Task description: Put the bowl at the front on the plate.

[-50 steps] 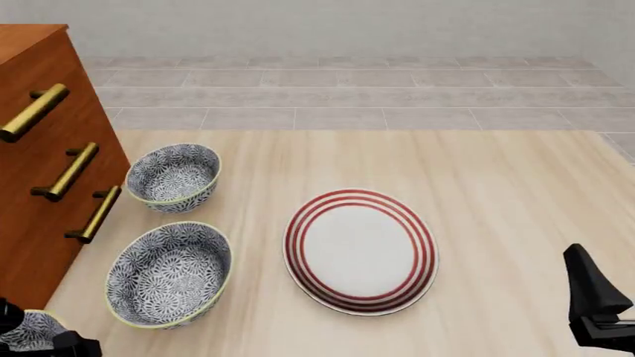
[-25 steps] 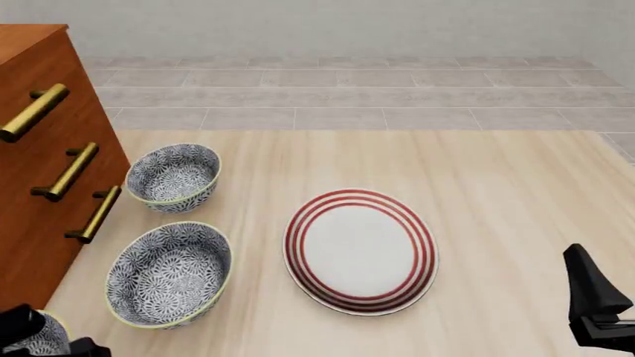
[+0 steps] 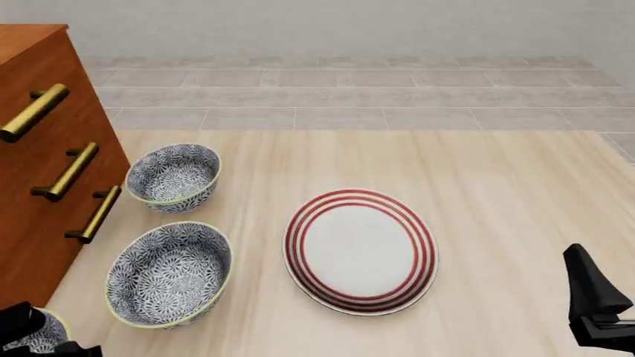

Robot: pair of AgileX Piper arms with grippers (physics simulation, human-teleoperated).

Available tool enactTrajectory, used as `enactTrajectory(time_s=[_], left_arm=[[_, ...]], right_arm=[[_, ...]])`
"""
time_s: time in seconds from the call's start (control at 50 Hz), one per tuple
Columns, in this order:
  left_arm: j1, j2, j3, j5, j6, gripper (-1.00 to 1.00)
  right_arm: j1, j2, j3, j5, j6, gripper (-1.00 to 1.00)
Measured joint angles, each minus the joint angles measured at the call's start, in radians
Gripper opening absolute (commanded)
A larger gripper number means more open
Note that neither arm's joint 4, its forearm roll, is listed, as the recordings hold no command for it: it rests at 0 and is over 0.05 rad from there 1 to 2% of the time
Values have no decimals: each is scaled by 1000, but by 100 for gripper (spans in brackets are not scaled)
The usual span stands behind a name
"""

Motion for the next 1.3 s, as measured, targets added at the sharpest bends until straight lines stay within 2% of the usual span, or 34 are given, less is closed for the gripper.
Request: enactTrajectory(time_s=[0.5,0.92,1.3], left_arm=[[-25,-108,-136,165,-14,-100],[-55,-116,-239,207,-8,-100],[-113,-104,-343,245,-40,-100]], right_arm=[[0,0,0,0,0,100],[0,0,0,0,0,100],[0,0,0,0,0,100]])
